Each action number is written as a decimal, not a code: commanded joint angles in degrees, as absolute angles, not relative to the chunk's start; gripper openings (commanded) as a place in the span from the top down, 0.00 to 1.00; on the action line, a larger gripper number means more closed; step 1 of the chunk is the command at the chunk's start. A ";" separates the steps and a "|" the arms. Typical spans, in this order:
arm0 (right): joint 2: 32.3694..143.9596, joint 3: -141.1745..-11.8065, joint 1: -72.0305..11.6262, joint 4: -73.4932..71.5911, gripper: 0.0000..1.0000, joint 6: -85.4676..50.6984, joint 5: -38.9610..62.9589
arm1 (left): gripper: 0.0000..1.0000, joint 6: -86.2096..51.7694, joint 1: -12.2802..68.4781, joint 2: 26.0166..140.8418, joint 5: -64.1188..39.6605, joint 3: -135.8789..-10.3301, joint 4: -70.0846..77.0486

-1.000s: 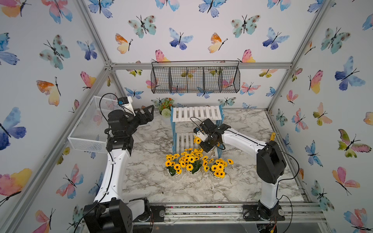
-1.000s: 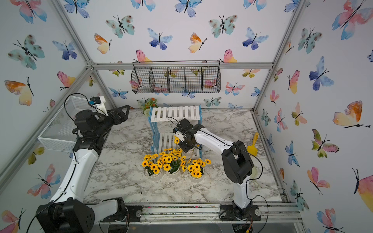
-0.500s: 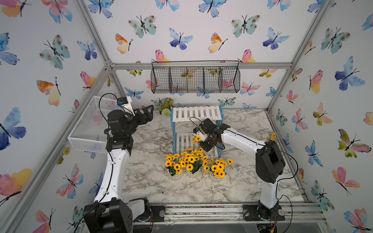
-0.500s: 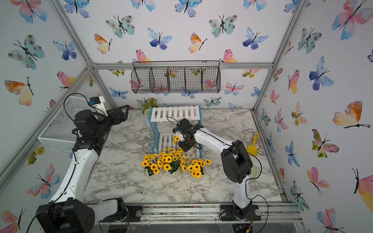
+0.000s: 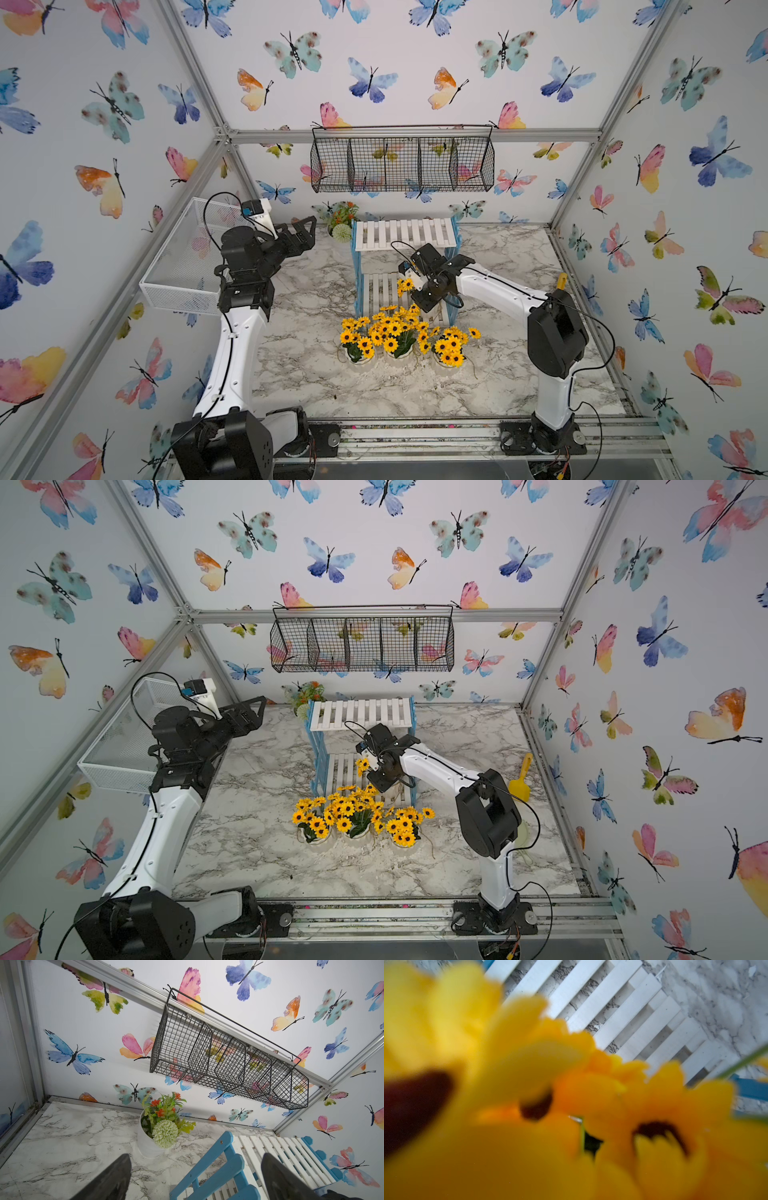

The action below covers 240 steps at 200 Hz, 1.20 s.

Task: Take the sunflower pots off the shelves
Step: Pick up the sunflower pot from the shelf.

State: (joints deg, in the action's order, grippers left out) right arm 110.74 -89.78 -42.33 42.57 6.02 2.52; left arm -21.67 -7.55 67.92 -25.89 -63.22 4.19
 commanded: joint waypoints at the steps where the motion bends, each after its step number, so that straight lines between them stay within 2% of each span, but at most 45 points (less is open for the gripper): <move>1: 108.33 -89.00 -42.44 40.63 0.98 5.63 2.42 | 0.03 -21.90 -8.09 67.91 -27.20 -63.37 6.33; 108: 105.31 -89.40 -46.10 38.87 0.98 5.28 -0.41 | 0.03 -21.97 -8.11 67.70 -29.10 -63.28 6.55; 240: 95.81 -92.85 -49.53 42.03 0.98 3.81 -6.52 | 0.03 -22.46 -8.17 67.82 -29.44 -63.28 6.96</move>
